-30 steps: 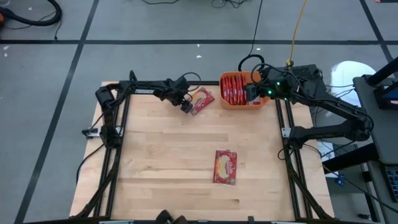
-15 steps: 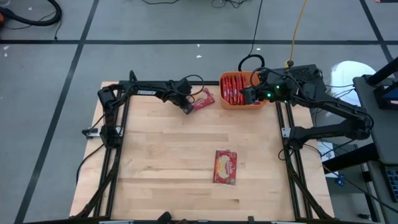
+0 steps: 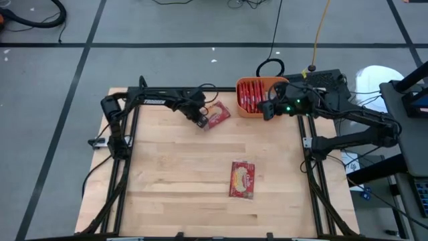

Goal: Sort popcorn bags into baskets
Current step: Put the red popcorn bag into the orange bin

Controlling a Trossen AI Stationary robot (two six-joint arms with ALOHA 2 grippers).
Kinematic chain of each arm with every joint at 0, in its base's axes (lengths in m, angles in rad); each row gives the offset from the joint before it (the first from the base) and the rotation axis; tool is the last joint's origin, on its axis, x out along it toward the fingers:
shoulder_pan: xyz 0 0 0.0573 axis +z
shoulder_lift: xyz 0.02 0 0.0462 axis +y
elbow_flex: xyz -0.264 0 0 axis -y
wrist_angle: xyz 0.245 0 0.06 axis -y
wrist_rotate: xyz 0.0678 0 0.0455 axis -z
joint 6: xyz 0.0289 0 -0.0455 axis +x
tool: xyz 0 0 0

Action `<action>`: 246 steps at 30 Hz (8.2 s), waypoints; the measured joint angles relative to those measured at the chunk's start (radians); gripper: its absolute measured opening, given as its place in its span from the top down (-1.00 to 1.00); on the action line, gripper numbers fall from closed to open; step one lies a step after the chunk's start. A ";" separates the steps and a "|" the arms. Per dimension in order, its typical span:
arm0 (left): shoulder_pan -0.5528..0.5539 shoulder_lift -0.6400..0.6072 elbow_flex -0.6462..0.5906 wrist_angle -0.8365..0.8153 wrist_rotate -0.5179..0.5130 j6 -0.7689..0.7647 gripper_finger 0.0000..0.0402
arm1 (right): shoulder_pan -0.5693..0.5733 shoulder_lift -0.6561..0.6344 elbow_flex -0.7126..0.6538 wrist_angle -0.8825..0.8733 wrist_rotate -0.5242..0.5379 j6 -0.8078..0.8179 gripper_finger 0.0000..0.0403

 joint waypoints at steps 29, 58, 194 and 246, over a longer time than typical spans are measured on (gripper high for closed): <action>-0.211 -0.166 0.007 -0.059 0.251 -0.162 1.00 | 0.313 -0.004 -0.482 0.667 0.082 0.614 0.26; -0.278 -0.258 0.007 0.126 0.216 -0.381 1.00 | 0.457 0.327 -0.483 0.879 0.108 -0.126 0.09; -0.391 -0.358 0.008 0.700 0.060 0.425 0.91 | 0.384 -0.187 -0.433 0.778 0.133 -0.050 0.04; -0.464 -0.528 0.008 0.609 0.138 1.135 0.86 | 0.379 0.216 -0.572 1.796 -0.050 1.408 -0.28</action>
